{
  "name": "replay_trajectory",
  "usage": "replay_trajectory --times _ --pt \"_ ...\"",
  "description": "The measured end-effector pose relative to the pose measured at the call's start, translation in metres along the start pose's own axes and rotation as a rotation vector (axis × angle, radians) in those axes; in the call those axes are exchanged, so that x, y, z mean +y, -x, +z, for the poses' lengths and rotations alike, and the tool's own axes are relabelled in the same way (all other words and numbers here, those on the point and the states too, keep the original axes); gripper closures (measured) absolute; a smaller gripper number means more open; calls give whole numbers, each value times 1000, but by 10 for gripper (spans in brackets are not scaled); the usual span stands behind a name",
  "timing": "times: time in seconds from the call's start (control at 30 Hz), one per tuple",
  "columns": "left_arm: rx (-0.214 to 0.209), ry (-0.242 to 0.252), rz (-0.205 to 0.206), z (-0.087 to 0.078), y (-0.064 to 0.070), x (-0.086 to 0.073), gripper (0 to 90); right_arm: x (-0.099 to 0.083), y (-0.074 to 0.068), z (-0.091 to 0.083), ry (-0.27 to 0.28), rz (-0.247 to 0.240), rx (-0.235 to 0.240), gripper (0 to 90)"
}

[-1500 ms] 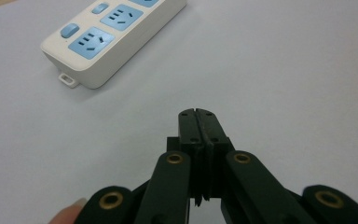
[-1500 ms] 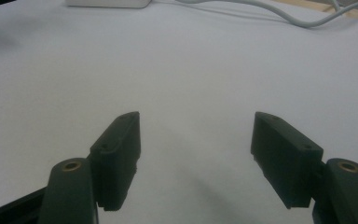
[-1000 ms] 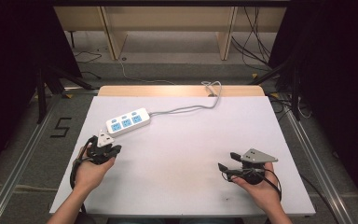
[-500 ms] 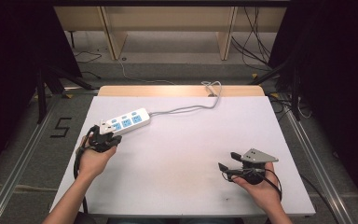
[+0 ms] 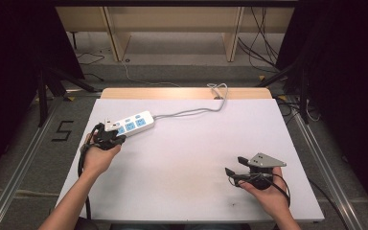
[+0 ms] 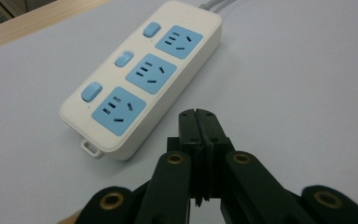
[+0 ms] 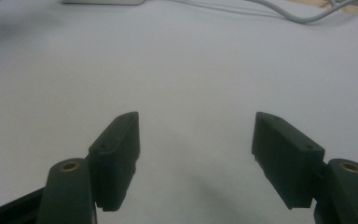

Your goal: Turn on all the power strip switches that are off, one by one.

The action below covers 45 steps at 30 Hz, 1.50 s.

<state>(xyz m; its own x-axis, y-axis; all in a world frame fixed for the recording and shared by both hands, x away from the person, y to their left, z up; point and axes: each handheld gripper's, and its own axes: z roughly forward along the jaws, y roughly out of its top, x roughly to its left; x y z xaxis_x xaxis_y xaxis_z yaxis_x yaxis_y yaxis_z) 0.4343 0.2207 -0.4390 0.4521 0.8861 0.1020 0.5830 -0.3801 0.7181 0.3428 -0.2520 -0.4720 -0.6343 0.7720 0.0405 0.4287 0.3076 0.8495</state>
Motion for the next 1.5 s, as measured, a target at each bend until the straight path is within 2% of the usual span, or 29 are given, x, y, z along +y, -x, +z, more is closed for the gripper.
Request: replay_trajectory --times 0.37,0.7,1.0,1.2,1.43,1.5 --pt "3 3 -4 10 -9 14 896 -1 -1 2 -9 -5 4 333" --pt "9 -4 22 21 -17 31 896 -1 -1 2 -9 -3 4 333" --pt "14 -19 22 29 -22 40 896 -1 -1 2 -10 -2 4 333" --pt "3 -16 18 40 -26 46 896 -1 -2 2 -11 -3 4 333" --pt "2 -32 41 53 -26 54 896 -1 -2 2 -10 -4 6 336" --pt "3 -39 31 58 -27 56 896 -1 -2 2 -13 -8 7 336"
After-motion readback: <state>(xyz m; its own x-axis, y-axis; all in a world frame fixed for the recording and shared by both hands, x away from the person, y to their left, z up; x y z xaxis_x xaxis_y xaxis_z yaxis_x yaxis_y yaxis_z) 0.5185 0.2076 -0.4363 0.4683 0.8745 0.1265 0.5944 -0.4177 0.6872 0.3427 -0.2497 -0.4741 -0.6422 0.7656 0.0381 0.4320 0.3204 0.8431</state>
